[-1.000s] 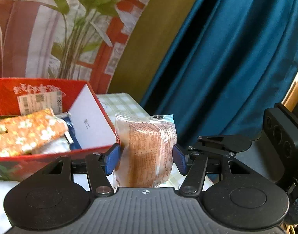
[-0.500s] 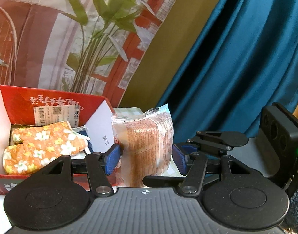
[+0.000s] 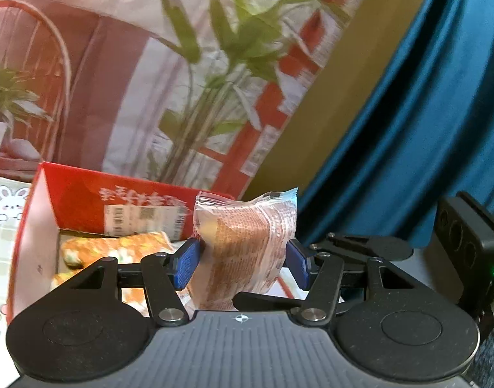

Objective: Organize soft objects
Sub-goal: 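Carry the bread loaf with both grippers and lower it into the red box, then open both grippers to release the bread loaf inside the box, then withdraw both grippers from the box back over the pile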

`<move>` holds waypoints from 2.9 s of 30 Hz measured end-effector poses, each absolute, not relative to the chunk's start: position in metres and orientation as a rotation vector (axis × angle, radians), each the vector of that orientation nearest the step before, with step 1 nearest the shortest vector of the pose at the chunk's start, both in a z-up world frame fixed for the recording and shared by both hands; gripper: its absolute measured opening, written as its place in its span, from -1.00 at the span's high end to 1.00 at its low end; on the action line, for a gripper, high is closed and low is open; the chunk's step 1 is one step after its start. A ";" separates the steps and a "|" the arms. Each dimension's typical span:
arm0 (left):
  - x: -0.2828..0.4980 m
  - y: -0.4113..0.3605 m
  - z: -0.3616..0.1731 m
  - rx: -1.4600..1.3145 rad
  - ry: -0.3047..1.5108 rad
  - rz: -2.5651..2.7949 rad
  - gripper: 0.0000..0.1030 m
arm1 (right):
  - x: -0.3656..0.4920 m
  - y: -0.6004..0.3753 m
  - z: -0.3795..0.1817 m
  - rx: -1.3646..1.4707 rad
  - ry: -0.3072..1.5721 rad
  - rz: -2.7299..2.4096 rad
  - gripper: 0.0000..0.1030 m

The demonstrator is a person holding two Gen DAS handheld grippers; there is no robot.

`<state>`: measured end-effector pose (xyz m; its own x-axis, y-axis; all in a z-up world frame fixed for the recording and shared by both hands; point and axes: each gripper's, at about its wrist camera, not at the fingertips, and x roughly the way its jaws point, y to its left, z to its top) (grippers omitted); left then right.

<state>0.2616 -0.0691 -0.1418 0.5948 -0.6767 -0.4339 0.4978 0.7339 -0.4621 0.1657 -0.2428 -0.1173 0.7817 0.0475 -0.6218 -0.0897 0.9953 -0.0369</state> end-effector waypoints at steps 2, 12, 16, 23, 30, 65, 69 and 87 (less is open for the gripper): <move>0.268 -0.066 -0.144 -0.299 0.639 -0.679 -0.18 | 0.180 -0.244 -0.124 -0.036 0.674 0.062 -0.01; 0.291 -0.041 -0.176 -0.267 0.748 -0.587 -0.18 | 0.224 -0.244 -0.161 0.144 0.723 0.083 0.03; 0.295 -0.030 -0.182 -0.256 0.770 -0.553 -0.18 | 0.233 -0.240 -0.173 0.227 0.744 0.100 0.03; 0.305 -0.018 -0.190 -0.213 0.799 -0.494 -0.18 | 0.248 -0.232 -0.194 0.376 0.797 0.122 0.15; 0.306 -0.012 -0.192 -0.168 0.803 -0.427 -0.22 | 0.263 -0.224 -0.207 0.449 0.830 0.123 0.26; 0.184 -0.013 -0.129 0.055 0.622 -0.317 -1.00 | 0.139 -0.217 -0.147 0.222 0.660 -0.095 -0.99; 0.160 -0.016 -0.131 0.062 0.629 -0.335 -1.00 | 0.116 -0.207 -0.149 0.197 0.642 -0.078 -0.99; 0.077 0.001 -0.164 0.016 0.661 -0.369 -1.00 | 0.024 -0.165 -0.185 0.217 0.599 -0.040 -0.99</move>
